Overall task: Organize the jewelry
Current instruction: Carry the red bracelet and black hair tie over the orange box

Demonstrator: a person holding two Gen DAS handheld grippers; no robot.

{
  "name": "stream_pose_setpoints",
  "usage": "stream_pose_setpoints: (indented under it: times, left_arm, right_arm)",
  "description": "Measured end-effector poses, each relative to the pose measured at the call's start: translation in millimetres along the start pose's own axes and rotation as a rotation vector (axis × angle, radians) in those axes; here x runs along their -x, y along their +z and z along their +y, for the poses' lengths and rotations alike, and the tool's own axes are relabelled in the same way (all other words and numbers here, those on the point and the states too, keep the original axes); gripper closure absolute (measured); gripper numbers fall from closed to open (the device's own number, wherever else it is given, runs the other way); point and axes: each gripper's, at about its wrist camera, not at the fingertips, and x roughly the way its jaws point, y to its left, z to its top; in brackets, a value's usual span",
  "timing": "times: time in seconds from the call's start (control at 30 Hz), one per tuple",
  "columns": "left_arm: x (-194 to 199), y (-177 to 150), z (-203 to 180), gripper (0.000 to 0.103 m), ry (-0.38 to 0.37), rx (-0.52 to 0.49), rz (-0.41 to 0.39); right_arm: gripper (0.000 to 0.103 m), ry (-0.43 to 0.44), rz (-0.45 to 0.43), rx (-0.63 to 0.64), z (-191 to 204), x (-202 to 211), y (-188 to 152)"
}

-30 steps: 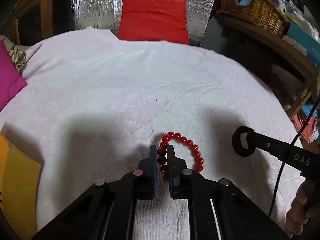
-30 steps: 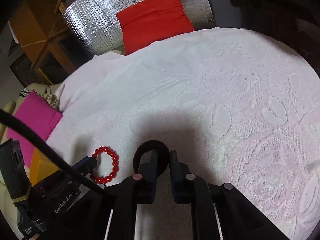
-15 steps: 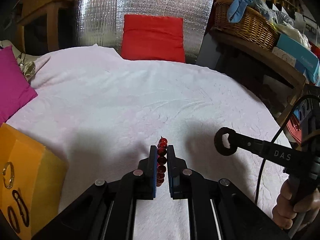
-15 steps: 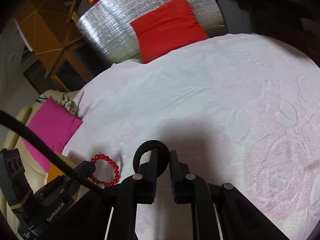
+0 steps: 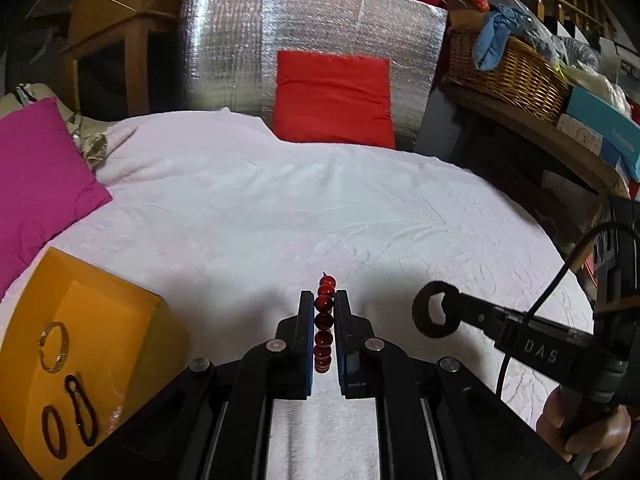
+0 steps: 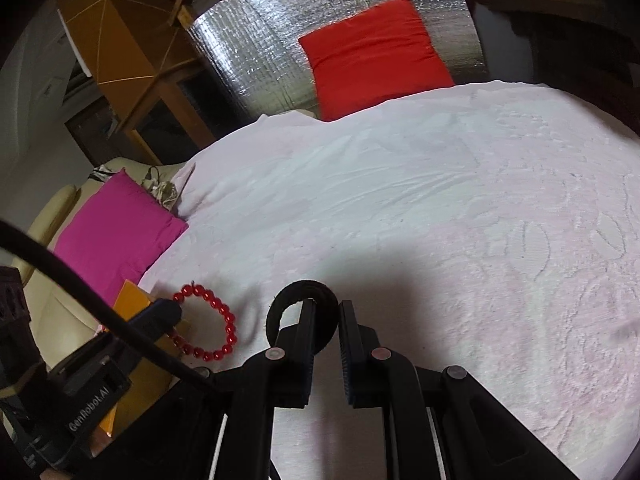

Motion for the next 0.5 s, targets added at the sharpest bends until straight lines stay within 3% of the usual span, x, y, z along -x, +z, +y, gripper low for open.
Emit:
stream_pose_setpoints:
  times: [0.5]
  left_arm:
    - [39.0,7.6,21.7,0.093,0.030,0.043,-0.088]
  right_arm:
    - [0.091,0.045,-0.027,0.069,37.9,3.1,-13.3]
